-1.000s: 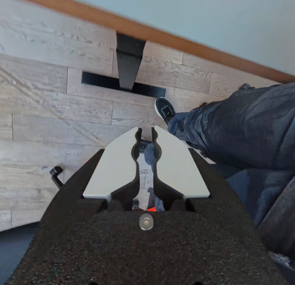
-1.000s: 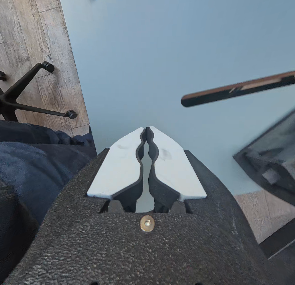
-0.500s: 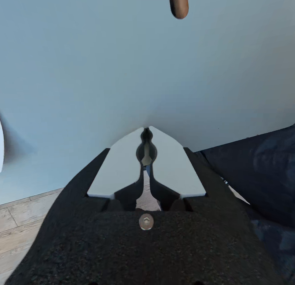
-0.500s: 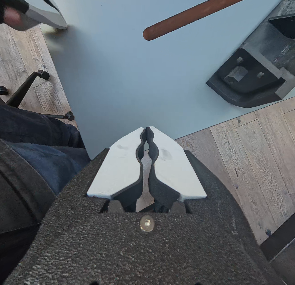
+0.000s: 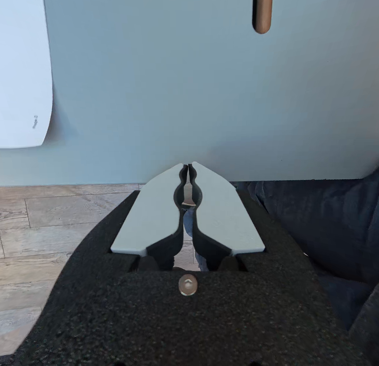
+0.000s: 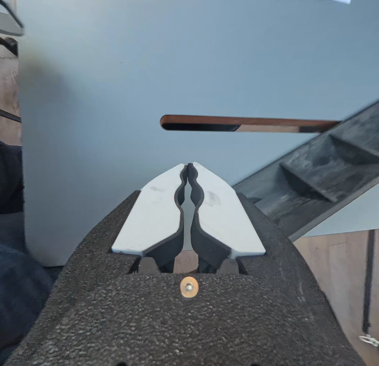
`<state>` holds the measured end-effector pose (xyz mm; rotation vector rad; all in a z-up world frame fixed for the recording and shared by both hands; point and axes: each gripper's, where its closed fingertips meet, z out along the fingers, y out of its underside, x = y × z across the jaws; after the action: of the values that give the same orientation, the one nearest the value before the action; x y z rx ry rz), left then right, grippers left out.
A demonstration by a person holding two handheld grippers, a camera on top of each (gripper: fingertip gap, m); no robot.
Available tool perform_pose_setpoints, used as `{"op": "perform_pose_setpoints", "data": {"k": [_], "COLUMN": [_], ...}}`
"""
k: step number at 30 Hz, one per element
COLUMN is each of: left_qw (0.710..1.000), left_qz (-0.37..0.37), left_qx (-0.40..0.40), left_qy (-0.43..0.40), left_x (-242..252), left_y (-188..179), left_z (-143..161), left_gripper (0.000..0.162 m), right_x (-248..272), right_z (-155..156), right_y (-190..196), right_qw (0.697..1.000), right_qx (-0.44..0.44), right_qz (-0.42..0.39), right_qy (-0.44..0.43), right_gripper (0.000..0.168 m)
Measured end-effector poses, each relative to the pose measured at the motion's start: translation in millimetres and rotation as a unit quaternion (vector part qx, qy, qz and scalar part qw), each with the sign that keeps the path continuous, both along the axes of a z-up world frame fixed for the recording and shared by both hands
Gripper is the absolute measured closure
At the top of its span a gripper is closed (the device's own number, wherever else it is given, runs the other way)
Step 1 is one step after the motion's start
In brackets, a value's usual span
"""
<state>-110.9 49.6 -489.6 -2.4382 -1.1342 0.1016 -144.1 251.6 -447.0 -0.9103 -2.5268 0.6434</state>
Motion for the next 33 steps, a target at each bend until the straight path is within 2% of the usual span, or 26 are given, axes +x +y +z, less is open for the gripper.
{"op": "perform_pose_setpoints", "data": {"k": [3,7,12,20,24,28,33], "left_qw": [0.999,0.994,0.991,0.988,0.986,0.987,0.988], "left_qz": [0.052,0.103,0.132,0.145,0.162,0.146,0.141], "left_qx": [-0.008,-0.023,-0.039,-0.043,-0.034,-0.038,-0.044], "left_qy": [0.009,0.005,-0.006,-0.018,-0.033,-0.047,-0.049], "left_x": [14.2,45.6,87.9,161.3,201.2,237.0,261.9], "left_y": [-28.5,-66.2,-105.4,-148.4,-161.1,-169.2,-182.5], "left_z": [1.8,-4.3,-14.6,-22.9,-30.8,-41.5,-43.0], "left_gripper": [0.160,0.159,0.157,0.155,0.154,0.155,0.154], "right_x": [-55.5,-132.6,-177.6,-156.0,-132.5,-112.6,-100.1], "right_z": [20.8,69.1,127.3,173.3,187.5,197.8,202.7], "right_y": [3.2,6.3,-9.0,-49.3,-64.5,-73.7,-82.4], "right_qw": [0.994,0.968,0.939,0.924,0.923,0.921,0.919], "right_qx": [0.083,0.180,0.226,0.243,0.241,0.240,0.244], "right_qz": [0.033,0.065,0.083,0.091,0.084,0.081,0.083], "right_qy": [0.062,0.162,0.245,0.282,0.289,0.297,0.299], "right_gripper": [0.168,0.168,0.168,0.168,0.168,0.168,0.168]}}
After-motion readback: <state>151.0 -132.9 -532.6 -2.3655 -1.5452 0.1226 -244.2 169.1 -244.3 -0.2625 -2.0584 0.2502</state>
